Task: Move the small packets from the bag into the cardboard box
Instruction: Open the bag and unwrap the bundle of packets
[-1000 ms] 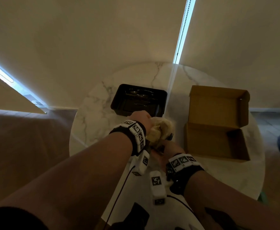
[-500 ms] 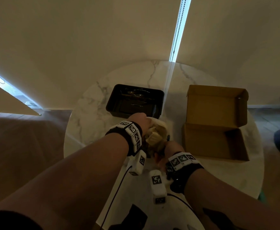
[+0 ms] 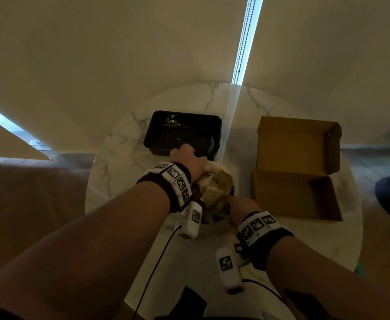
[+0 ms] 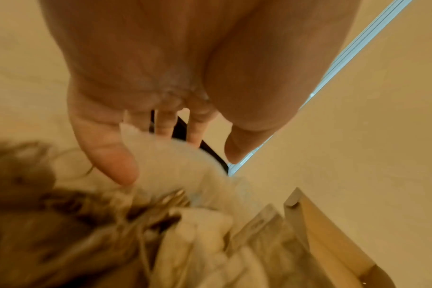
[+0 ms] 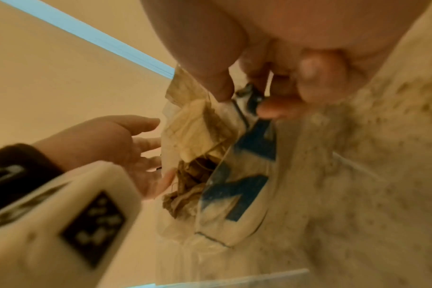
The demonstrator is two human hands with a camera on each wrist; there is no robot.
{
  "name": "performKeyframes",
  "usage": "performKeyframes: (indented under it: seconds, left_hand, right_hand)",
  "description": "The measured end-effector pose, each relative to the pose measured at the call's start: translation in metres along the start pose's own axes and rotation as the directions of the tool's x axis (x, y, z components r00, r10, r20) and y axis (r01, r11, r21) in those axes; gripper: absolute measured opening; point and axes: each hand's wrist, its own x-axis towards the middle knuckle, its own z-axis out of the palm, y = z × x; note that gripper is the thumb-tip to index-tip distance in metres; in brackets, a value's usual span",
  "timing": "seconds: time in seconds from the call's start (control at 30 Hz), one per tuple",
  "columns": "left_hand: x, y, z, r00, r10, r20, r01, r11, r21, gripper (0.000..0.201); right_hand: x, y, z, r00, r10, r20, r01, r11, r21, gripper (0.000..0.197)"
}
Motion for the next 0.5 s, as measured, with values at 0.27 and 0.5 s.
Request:
performKeyframes:
  seconds: [0.27,0.5]
  left_hand:
    - [-0.041,-0.031,-0.005,0.998,-0.064,-0.016,0.064,0.998,0.017,0.042]
    - [-0.072,-0.067,0.024,0.949,-0.178,0.260,0.222,0.963,-0.151,0.043]
  right_hand:
    - [0.005,-0.003,-0.013,0.993,-0.059,-0.106,0.101,0.886,0.453,0.028]
    - [0.008,-0.014,-0.010,0.970,-0.170,-0.173,0.184,0.981,0.070,0.012]
